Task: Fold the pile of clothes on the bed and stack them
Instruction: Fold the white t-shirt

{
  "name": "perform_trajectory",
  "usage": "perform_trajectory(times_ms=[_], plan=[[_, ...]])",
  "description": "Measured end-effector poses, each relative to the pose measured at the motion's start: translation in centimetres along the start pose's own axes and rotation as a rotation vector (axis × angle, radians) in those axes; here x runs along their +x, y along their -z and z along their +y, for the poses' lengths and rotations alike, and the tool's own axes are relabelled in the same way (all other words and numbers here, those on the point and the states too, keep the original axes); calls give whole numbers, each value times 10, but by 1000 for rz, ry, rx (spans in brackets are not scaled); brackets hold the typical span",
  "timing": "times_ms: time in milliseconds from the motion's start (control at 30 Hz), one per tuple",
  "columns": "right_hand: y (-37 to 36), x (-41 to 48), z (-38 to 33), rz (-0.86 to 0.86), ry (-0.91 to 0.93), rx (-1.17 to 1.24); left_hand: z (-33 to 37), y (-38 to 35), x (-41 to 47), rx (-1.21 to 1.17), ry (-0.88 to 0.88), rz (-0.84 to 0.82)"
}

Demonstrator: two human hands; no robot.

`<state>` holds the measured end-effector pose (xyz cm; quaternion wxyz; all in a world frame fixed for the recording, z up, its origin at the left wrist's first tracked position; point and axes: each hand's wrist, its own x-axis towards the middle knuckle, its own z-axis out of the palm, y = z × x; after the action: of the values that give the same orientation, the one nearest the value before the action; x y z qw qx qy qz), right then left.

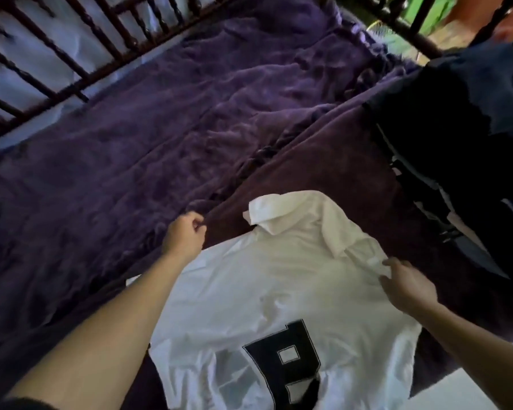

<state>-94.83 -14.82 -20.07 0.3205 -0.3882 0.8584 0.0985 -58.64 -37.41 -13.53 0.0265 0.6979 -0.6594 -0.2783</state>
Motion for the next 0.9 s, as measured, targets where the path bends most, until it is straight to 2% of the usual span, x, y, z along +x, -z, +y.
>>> perform_trajectory(times_ms=[67, 167, 267, 333, 433, 467, 600, 667, 800, 900], plan=[[12, 13, -52, 32, 187, -48, -50, 9, -15, 39, 173, -25], [19, 39, -136, 59, 457, -88, -115, 11, -36, 138, 333, -73], [10, 70, -213, 77, 615, -97, -164, -2, -42, 294, 378, -132], [-2, 89, -247, 72, 661, -213, -185, -18, -36, 375, 326, -120], [-18, 115, -266, 88, 674, -350, -206, -42, -16, 428, 239, -67], [-17, 123, -269, 136, 657, -315, -209, -47, -8, 440, 232, -57], [20, 157, -277, 356, 491, 119, -216, -44, 29, 326, 280, 50], [40, 173, -288, 395, 451, 196, -214, -35, 52, 248, 257, 95], [53, 204, -308, 398, 360, 271, -212, -24, 94, 195, 264, 216], [39, 218, -304, 217, 356, 296, -217, -29, 105, 179, 333, 274]])
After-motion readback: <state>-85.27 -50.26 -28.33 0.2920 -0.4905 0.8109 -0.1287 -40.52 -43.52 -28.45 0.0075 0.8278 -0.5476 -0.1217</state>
